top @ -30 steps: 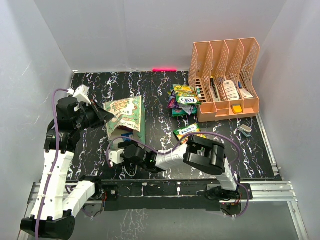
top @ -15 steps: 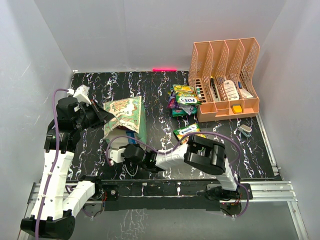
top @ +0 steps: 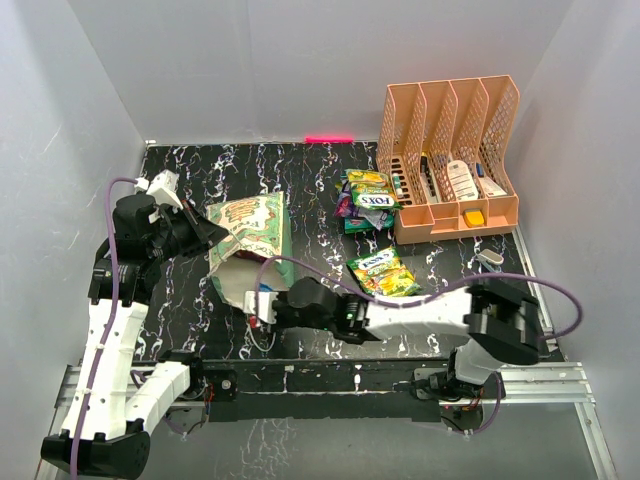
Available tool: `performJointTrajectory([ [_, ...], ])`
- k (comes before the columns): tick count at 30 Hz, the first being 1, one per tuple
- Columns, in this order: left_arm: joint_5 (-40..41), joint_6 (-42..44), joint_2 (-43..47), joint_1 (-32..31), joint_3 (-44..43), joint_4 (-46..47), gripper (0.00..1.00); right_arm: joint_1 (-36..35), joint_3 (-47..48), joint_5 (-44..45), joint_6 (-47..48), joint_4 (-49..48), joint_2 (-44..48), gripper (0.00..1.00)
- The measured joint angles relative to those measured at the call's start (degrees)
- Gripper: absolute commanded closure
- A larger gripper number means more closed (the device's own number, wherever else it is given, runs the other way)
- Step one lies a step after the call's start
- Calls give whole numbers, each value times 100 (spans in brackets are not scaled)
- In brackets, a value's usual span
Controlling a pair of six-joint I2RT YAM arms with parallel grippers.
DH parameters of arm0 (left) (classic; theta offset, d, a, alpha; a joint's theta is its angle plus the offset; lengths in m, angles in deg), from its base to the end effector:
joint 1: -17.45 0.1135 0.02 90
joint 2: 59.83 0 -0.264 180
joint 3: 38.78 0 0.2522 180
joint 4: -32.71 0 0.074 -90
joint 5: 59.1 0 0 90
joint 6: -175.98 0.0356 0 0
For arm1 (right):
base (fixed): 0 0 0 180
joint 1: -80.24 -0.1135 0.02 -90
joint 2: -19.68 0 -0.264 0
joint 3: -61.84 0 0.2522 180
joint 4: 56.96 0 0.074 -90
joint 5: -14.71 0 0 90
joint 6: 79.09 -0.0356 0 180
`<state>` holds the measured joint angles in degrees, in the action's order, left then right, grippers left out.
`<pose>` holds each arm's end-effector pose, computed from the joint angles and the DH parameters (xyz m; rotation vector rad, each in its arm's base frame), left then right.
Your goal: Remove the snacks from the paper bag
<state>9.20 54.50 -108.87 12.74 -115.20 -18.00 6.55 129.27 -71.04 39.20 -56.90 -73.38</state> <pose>0.1676 -0.0270 0.3864 -0.2194 2.0201 -0.7791 0.1037 0.3449 0.2206 -1.5579 1.3234 0.4258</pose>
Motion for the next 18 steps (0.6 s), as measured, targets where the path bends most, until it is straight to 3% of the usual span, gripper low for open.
performJointTrajectory([
  [9, 2, -7, 0, 0, 31, 9, 100, -2, -1362, -916, -407, 31, 2028, 93],
  [18, -17, -26, -7, 0, 85, 42, 100, 81, -1864, -181, -608, 151, 3077, 93],
])
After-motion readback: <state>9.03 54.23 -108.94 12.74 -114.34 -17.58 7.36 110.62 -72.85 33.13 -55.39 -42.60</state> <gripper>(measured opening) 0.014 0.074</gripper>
